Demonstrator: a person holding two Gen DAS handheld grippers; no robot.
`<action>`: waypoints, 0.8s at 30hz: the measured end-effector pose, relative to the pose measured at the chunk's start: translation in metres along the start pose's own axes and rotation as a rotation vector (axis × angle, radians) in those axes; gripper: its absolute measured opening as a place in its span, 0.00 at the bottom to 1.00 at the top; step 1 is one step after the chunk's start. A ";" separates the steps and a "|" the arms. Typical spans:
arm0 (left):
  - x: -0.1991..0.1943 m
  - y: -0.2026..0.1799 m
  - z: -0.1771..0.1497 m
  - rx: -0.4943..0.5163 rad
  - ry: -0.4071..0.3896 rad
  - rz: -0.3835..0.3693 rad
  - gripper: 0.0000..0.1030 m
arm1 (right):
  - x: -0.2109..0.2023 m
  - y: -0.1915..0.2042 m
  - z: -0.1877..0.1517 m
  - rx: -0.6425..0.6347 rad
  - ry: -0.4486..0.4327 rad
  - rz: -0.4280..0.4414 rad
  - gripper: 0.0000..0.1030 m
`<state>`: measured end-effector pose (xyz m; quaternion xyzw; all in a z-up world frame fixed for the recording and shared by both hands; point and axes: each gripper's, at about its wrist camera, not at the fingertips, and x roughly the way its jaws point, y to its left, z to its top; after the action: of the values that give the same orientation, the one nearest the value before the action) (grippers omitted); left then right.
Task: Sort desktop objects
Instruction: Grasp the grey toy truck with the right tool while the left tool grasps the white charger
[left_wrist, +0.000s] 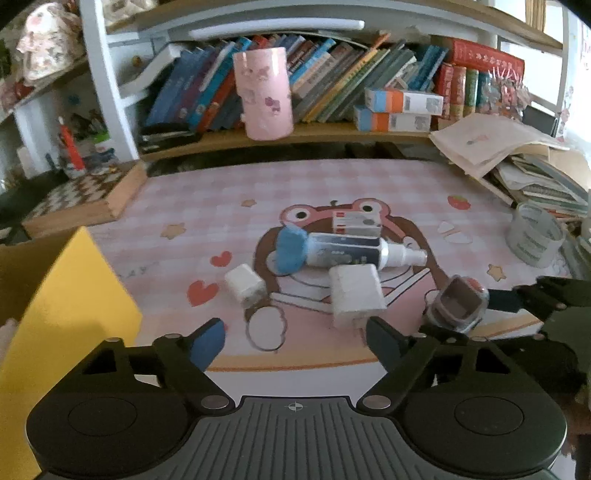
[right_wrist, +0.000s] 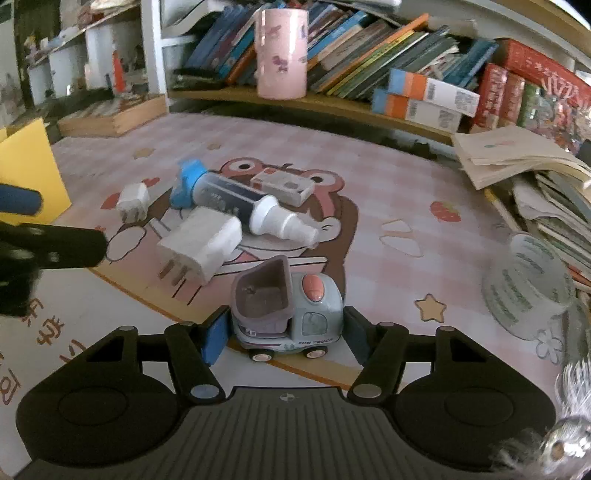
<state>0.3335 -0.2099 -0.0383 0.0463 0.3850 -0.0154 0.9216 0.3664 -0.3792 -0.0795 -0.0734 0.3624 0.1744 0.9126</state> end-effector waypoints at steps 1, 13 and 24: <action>0.003 -0.002 0.002 0.000 -0.001 -0.011 0.80 | -0.003 -0.002 -0.001 0.012 -0.006 -0.010 0.59; 0.054 -0.036 0.016 0.055 0.034 -0.061 0.73 | -0.039 -0.028 -0.014 0.162 0.003 -0.040 0.59; 0.076 -0.030 0.014 -0.015 0.074 -0.067 0.43 | -0.056 -0.023 -0.015 0.169 -0.001 -0.020 0.59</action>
<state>0.3946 -0.2407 -0.0845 0.0271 0.4201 -0.0419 0.9061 0.3276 -0.4196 -0.0518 0.0002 0.3747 0.1341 0.9174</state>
